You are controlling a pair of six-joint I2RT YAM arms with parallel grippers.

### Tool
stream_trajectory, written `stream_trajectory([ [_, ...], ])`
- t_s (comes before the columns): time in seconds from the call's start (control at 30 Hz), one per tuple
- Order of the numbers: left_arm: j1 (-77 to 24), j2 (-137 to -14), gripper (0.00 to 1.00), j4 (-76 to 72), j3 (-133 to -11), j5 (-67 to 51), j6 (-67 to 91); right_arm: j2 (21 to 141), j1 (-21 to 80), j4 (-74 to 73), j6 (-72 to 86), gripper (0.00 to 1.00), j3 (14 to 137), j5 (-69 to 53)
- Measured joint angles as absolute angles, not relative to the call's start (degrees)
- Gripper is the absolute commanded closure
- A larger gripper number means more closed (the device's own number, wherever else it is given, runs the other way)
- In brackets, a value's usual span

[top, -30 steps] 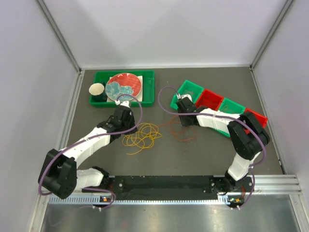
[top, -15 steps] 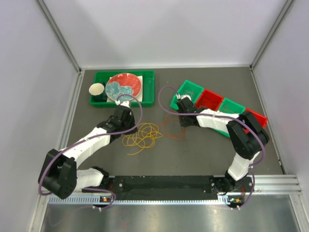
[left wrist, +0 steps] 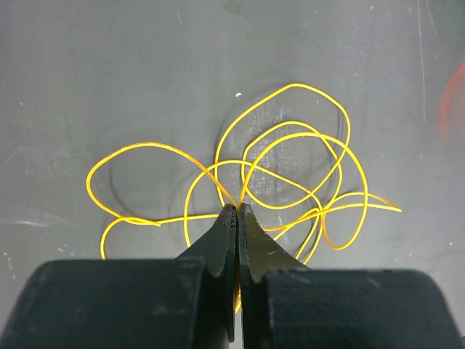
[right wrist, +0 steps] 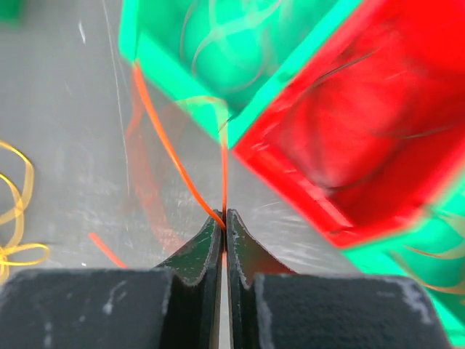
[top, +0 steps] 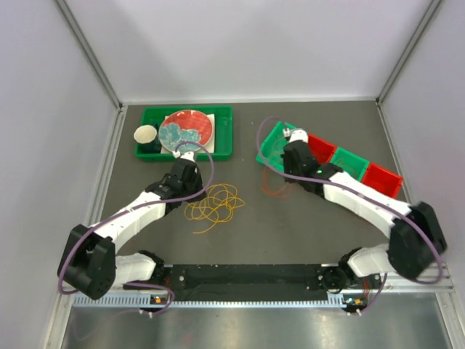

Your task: Untangle the cables

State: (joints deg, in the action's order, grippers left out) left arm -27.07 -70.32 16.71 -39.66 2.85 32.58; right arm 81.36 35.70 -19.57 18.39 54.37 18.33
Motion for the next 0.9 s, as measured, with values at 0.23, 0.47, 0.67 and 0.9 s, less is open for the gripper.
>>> stream_trajectory([
  [0.23,-26.7,-70.43,1.0,16.64,-39.66,2.48,32.38,65.71,33.12,-23.59,16.25,1.0,54.37,27.31],
  [0.47,-26.65,-70.91,1.0,15.99,-39.66,1.32,32.42,56.36,27.38,-26.74,14.2,1.0,54.37,32.71],
  [0.67,-26.65,-70.89,1.0,15.84,-39.66,0.97,32.42,53.01,23.44,-28.4,13.45,1.0,54.37,34.44],
  [0.9,-26.65,-70.11,1.0,15.88,-39.66,0.95,32.42,49.54,19.86,-30.26,13.5,1.0,54.54,35.66],
])
